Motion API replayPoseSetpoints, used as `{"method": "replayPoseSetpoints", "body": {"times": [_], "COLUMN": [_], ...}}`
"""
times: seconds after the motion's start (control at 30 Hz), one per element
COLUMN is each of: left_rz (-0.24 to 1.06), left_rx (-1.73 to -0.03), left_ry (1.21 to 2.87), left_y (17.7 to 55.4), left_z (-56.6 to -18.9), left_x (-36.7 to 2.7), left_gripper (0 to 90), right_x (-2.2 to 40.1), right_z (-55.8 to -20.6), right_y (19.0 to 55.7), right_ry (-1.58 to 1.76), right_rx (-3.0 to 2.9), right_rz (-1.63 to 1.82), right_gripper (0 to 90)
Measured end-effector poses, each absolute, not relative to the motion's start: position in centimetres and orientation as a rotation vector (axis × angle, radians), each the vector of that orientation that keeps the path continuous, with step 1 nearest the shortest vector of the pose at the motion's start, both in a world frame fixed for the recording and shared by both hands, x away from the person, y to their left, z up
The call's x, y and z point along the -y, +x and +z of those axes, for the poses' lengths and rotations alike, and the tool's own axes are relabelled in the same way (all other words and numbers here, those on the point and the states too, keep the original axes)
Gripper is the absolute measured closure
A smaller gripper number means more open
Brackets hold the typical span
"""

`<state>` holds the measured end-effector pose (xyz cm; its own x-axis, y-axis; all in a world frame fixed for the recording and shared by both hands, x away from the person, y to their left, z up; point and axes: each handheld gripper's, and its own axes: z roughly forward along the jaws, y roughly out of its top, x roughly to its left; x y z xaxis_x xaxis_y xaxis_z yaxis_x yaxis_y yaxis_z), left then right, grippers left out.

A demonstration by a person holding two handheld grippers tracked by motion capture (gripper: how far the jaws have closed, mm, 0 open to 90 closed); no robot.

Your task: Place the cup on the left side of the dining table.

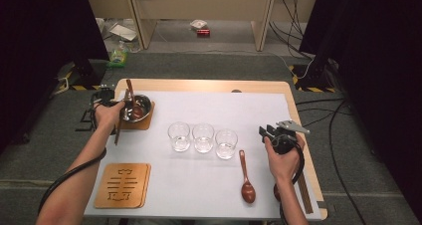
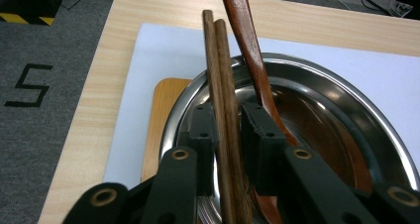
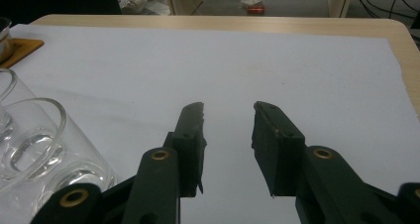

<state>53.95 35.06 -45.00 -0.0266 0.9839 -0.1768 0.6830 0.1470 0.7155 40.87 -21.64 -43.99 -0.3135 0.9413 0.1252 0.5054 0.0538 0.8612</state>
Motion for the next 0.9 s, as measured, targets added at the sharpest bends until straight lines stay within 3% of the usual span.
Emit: {"method": "replayPoseSetpoints", "body": {"times": [0.13, 0.37, 0.57, 0.9], "left_rz": [0.583, 0.584, 0.6, 0.606], "left_rx": [-1.786, -1.773, -1.723, -1.636], "left_ry": [1.59, 1.585, 1.597, 1.671], "left_y": [54.0, 53.5, 52.1, 47.7], "left_z": [-45.0, -44.7, -43.5, -41.9], "left_x": [-35.0, -35.1, -35.5, -36.6], "left_gripper": [75.9, 65.8, 62.9, 74.5], "right_x": [21.7, 21.8, 21.7, 21.9], "right_z": [-44.0, -44.0, -44.0, -43.8], "right_y": [40.9, 40.9, 40.8, 40.6], "right_ry": [1.449, 1.443, 1.443, 1.448], "right_rx": [-1.854, -1.856, -1.855, -1.854], "right_rz": [1.194, 1.191, 1.191, 1.19], "right_gripper": [65.1, 65.1, 65.1, 65.1]}}
